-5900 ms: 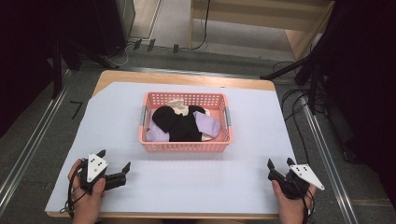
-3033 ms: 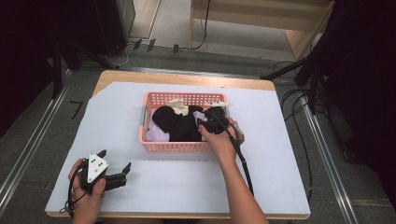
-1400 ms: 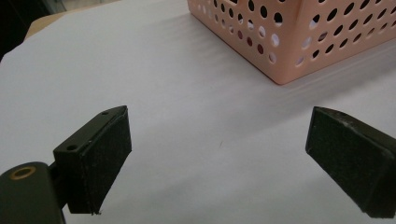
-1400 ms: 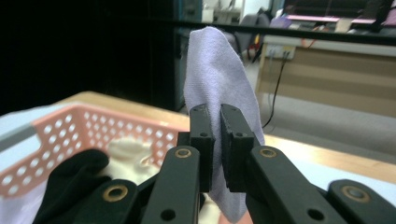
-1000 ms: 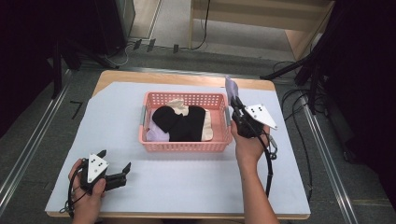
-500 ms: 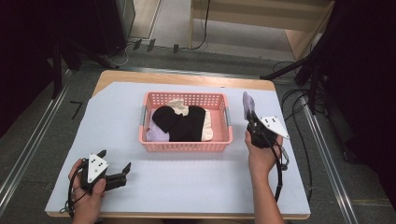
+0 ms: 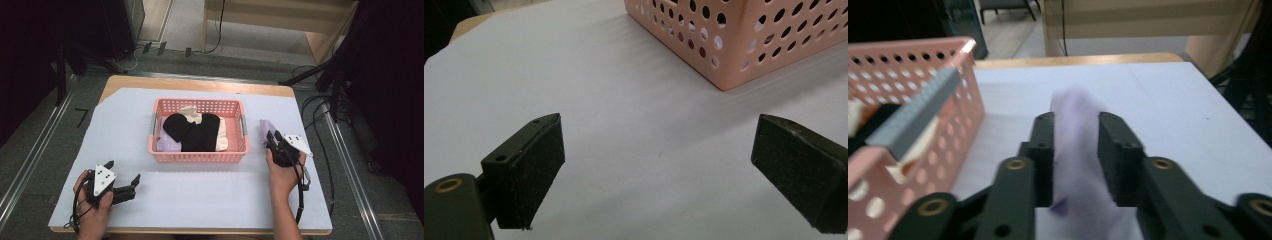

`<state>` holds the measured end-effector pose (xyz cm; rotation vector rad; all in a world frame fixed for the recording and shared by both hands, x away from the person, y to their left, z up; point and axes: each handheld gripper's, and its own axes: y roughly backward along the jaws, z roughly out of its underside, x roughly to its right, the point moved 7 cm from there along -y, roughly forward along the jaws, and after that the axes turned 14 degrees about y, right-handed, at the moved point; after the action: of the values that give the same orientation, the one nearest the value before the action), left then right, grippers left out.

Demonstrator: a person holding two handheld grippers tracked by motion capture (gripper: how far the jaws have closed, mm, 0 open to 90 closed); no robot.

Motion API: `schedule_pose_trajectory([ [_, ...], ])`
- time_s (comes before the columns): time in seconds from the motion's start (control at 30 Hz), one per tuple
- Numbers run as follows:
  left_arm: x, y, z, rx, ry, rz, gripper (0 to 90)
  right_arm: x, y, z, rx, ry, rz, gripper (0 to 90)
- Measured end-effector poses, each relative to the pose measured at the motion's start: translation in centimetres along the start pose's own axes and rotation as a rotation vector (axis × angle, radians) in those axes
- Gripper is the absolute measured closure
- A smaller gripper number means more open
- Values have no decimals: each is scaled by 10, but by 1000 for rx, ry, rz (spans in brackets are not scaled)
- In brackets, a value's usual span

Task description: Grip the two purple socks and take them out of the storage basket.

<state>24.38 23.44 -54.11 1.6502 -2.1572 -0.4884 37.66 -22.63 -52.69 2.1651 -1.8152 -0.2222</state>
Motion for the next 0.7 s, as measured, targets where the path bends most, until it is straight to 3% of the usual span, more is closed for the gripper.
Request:
schedule_pose_trajectory([
  [0.03, 0, 0, 0, 1, 1, -1, 77, -4, 3, -6, 33, 0, -11, 625],
  [0.1, 0, 0, 0, -2, 0, 0, 77, -6, 4, -8, 37, 0, -11, 621],
  [0.17, 0, 0, 0, 0, 1, -1, 77, -18, 9, -16, 62, 11, -39, 624],
  [0.3, 0, 0, 0, -3, -3, -2, 77, -31, 11, -24, 63, 47, -67, 638],
  [0.33, 0, 0, 0, -2, -4, -2, 77, -45, 14, -34, 76, 56, -106, 641],
  [0.37, 0, 0, 0, -2, -2, -3, 77, -45, 14, -34, 76, 56, -106, 641],
  [0.4, 0, 0, 0, -2, -2, -3, 77, -59, 15, -43, 77, 65, -145, 641],
  [0.43, 0, 0, 0, -1, 1, -2, 77, -59, 15, -43, 77, 65, -145, 641],
  [0.5, 0, 0, 0, -2, -1, -3, 77, -73, 14, -50, 74, 79, -186, 641],
  [0.53, 0, 0, 0, -2, -1, -2, 77, -88, 12, -54, 63, 95, -221, 641],
  [0.57, 0, 0, 0, -2, -1, -2, 77, -88, 12, -54, 63, 95, -221, 641],
  [0.63, 0, 0, 0, -2, -1, -1, 77, -104, 9, -56, 45, 102, -258, 639],
  [0.67, 0, 0, 0, -2, -1, -1, 77, -118, 5, -57, 36, 128, -280, 638],
  [0.7, 0, 0, 0, -3, -1, -1, 77, -118, 5, -57, 36, 128, -280, 638],
])
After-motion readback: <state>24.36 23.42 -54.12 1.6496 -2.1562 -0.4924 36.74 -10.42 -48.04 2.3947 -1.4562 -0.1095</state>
